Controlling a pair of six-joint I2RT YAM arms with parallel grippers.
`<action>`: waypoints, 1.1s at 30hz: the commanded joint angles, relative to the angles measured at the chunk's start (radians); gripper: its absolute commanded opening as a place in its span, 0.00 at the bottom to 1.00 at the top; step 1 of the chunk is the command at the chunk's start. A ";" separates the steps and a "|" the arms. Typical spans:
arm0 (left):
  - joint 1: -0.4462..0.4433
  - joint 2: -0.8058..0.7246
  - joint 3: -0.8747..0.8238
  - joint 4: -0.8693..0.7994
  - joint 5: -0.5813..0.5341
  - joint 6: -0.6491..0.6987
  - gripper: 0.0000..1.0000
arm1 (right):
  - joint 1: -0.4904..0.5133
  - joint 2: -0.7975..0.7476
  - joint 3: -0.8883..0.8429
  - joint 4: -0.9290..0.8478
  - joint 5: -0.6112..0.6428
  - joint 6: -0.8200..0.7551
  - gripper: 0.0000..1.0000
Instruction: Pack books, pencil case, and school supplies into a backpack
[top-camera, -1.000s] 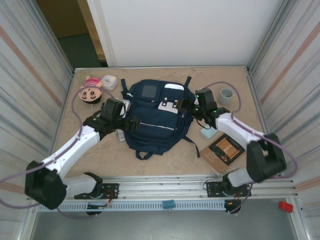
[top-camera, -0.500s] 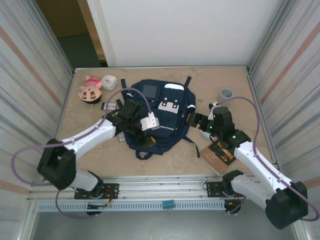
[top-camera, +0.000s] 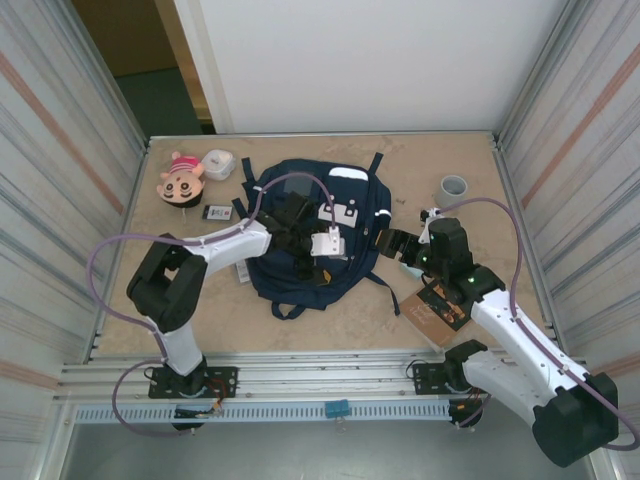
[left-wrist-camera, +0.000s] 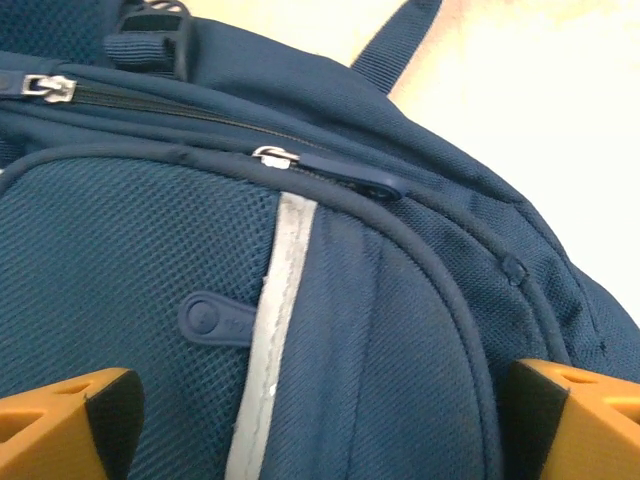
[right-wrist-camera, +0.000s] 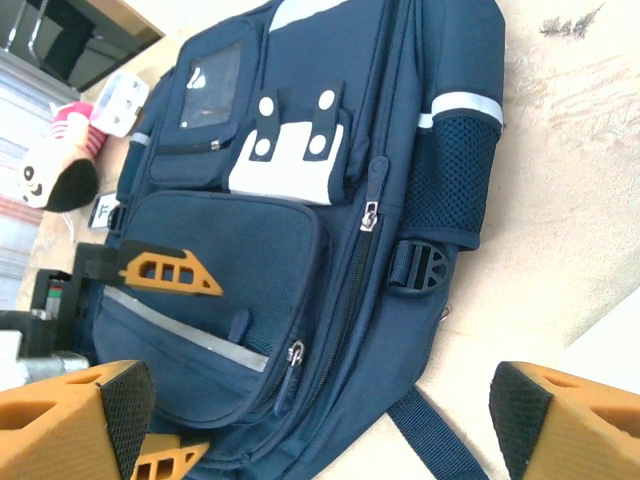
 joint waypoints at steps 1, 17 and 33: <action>-0.010 0.004 0.017 -0.005 -0.009 0.047 0.95 | 0.004 -0.007 -0.015 0.004 0.010 -0.027 0.89; -0.010 -0.145 0.010 0.038 -0.005 -0.041 0.02 | -0.074 0.071 -0.071 0.131 -0.159 -0.120 0.89; 0.263 -0.398 0.066 -0.051 0.485 -0.107 0.00 | -0.125 0.170 -0.218 0.471 -0.301 -0.391 0.69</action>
